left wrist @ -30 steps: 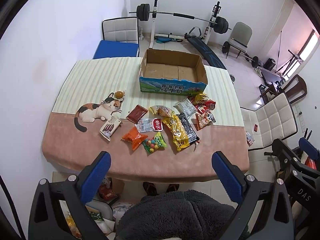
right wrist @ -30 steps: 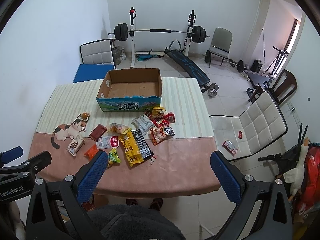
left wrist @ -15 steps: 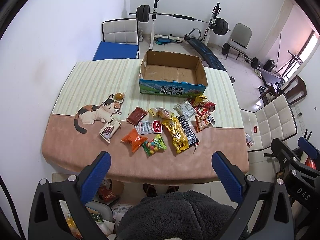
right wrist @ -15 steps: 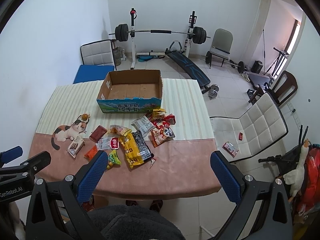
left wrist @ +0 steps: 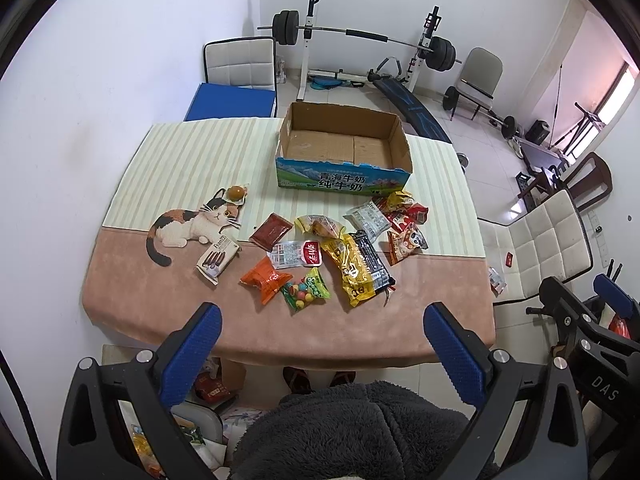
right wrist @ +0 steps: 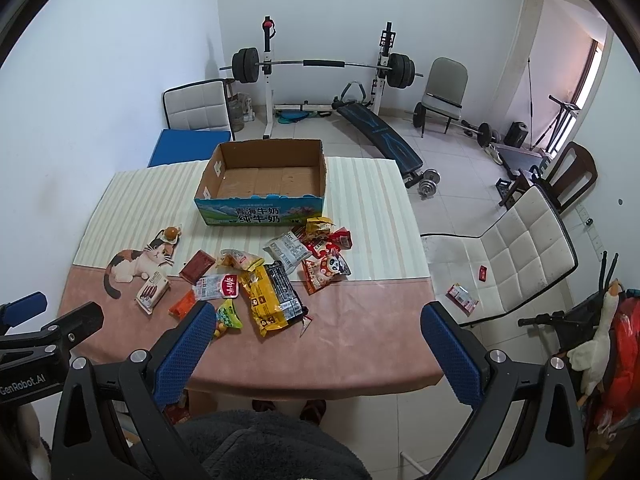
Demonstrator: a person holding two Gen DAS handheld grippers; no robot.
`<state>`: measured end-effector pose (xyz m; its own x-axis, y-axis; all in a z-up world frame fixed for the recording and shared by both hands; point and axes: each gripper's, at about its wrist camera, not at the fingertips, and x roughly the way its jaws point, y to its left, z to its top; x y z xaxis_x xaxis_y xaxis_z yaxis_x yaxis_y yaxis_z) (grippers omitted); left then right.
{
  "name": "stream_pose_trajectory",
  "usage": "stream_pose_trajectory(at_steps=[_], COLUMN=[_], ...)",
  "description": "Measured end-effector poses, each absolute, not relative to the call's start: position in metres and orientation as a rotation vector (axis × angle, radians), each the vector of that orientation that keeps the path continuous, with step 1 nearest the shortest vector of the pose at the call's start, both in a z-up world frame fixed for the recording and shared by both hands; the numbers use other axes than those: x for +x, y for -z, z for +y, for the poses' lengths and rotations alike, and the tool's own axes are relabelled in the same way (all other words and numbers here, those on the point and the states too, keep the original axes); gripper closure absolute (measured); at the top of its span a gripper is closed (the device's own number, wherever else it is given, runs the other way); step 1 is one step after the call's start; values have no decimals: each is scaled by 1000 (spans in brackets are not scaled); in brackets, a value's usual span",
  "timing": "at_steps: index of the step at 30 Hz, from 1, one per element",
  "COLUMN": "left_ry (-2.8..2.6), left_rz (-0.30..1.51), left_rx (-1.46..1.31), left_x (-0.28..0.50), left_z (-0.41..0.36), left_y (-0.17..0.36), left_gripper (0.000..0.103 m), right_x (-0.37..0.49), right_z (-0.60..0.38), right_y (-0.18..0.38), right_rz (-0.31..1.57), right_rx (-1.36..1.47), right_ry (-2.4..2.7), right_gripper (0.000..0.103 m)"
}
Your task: Organize snacks
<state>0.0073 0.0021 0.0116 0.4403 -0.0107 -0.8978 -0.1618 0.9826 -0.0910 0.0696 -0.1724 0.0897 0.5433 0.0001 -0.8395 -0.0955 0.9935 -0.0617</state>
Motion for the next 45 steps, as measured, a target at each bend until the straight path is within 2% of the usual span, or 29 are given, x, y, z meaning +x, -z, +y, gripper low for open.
stream_pose_trajectory(at_steps=[33, 39, 45], left_ry=[-98, -186, -296], left_rz=[1100, 1091, 1210], left_rx=[-185, -222, -209], left_x=[4, 22, 50], left_z=[-15, 0, 30], left_y=[-18, 14, 84], left_gripper=[0, 0, 0], right_x=[73, 105, 173], right_z=[-176, -181, -172], right_y=[-86, -46, 53], right_rz=[999, 1062, 1220], right_rx=[-82, -48, -54], right_ry=[-86, -90, -146], right_gripper=[0, 0, 0])
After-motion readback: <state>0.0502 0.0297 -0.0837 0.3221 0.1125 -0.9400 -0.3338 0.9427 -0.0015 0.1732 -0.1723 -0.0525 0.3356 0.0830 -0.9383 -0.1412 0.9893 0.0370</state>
